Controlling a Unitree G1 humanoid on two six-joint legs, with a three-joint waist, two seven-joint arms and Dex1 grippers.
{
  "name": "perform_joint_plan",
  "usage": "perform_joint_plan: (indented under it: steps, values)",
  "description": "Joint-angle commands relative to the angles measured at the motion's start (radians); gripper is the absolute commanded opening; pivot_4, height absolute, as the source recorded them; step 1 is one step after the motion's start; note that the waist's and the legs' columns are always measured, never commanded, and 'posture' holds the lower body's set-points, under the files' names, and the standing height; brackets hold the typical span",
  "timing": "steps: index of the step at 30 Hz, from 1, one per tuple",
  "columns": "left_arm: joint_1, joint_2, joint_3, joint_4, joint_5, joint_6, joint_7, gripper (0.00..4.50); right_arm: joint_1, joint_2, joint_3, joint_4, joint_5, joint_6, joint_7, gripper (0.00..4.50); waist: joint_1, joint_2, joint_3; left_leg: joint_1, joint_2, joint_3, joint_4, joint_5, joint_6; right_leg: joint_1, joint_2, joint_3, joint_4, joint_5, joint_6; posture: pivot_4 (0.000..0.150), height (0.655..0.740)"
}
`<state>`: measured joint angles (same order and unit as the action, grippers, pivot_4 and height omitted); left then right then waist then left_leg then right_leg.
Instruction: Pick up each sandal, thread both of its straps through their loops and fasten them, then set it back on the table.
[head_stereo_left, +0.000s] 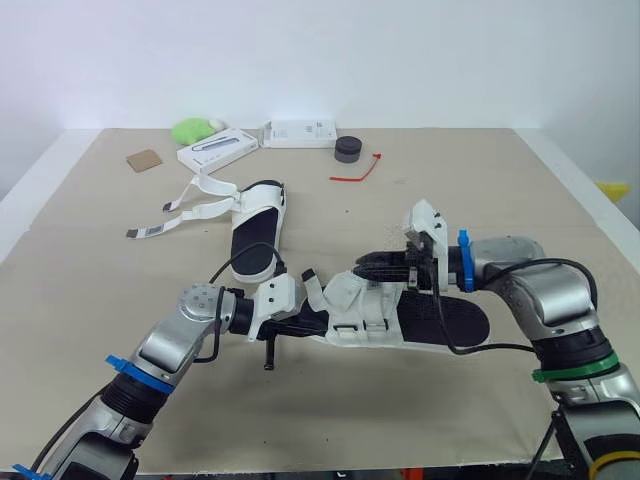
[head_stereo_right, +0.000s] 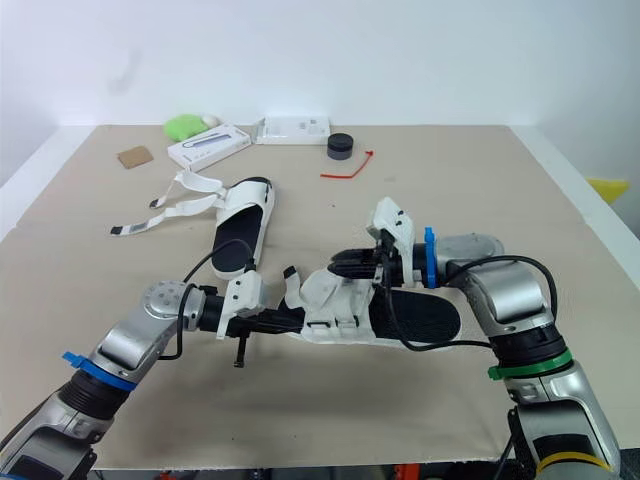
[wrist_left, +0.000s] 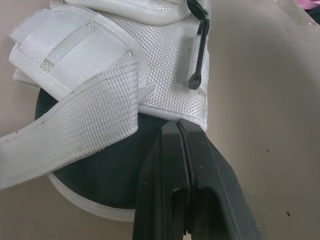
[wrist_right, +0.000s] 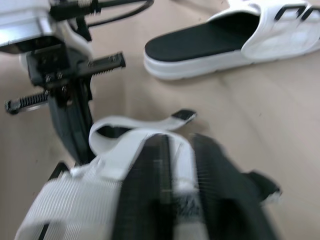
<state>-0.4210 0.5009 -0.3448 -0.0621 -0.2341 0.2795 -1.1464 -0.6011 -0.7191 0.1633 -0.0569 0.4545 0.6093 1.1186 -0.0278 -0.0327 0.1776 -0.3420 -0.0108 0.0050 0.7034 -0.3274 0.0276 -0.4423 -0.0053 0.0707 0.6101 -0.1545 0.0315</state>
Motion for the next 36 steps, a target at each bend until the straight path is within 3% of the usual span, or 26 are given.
perform_joint_plan:
  steps: [1, 13, 18, 20, 23, 30, 31, 36]
  values:
    - [0.022, 0.021, -0.020, 0.025, 0.033, 0.013, 0.000, 0.00, 0.008, -0.024, 0.000, 0.014, -0.041, -0.047, 0.026, 0.11, 0.000, 0.000, 0.000, 0.000, 0.000, 0.000, 0.000, 0.000, 0.000, 0.000, 0.000, 0.000, 0.000, 0.000, 0.000, 0.150, 0.7400]
    - [0.018, 0.023, -0.021, 0.027, 0.034, 0.013, 0.000, 0.00, 0.030, -0.027, 0.013, 0.092, -0.122, -0.111, 0.033, 0.11, 0.000, 0.000, 0.000, 0.002, 0.000, 0.000, 0.000, 0.000, 0.000, 0.002, 0.000, 0.000, 0.000, 0.000, 0.000, 0.150, 0.7400]
    - [0.014, 0.022, -0.022, 0.033, 0.036, 0.010, -0.001, 0.00, -0.058, 0.034, -0.068, 0.108, -0.045, -0.087, -0.005, 0.11, 0.000, 0.000, 0.000, 0.003, 0.000, 0.001, 0.000, 0.000, 0.000, 0.002, 0.000, 0.000, 0.000, 0.000, 0.000, 0.150, 0.7400]
    - [0.012, 0.023, -0.021, 0.034, 0.035, 0.010, -0.001, 0.00, -0.076, 0.034, -0.062, 0.095, -0.065, -0.177, 0.034, 0.11, 0.000, 0.000, 0.000, 0.003, 0.000, 0.001, 0.000, 0.000, 0.000, 0.001, 0.000, 0.001, 0.001, 0.001, -0.001, 0.150, 0.7400]
    - [0.010, 0.024, -0.020, 0.037, 0.035, 0.010, -0.003, 0.00, -0.087, 0.008, -0.021, 0.081, -0.133, -0.337, 0.103, 0.97, -0.001, 0.000, 0.000, 0.002, 0.000, 0.000, 0.000, 0.000, 0.000, 0.001, 0.001, 0.000, 0.000, 0.000, -0.001, 0.150, 0.7400]
    - [0.012, 0.024, -0.018, 0.035, 0.033, 0.010, 0.000, 0.00, -0.051, -0.018, 0.048, 0.007, -0.262, -0.646, 0.183, 4.19, -0.001, 0.000, 0.000, 0.002, 0.000, 0.000, 0.000, 0.000, -0.001, 0.001, 0.000, -0.001, 0.000, -0.001, -0.001, 0.150, 0.7400]
    - [0.013, 0.024, -0.019, 0.035, 0.033, 0.009, 0.000, 0.00, -0.038, -0.020, 0.056, -0.011, -0.269, -0.658, 0.187, 4.39, -0.001, 0.000, 0.000, 0.002, 0.000, 0.000, 0.000, 0.000, -0.001, 0.001, 0.000, 0.000, 0.001, -0.001, -0.001, 0.150, 0.7400]
    - [0.012, 0.021, -0.020, 0.039, 0.032, 0.007, 0.002, 0.00, 0.016, -0.018, 0.097, -0.111, -0.303, -0.627, 0.170, 4.39, 0.000, 0.000, 0.000, 0.002, 0.000, 0.000, 0.000, 0.000, -0.001, 0.001, 0.000, -0.001, 0.001, -0.001, -0.002, 0.150, 0.7400]
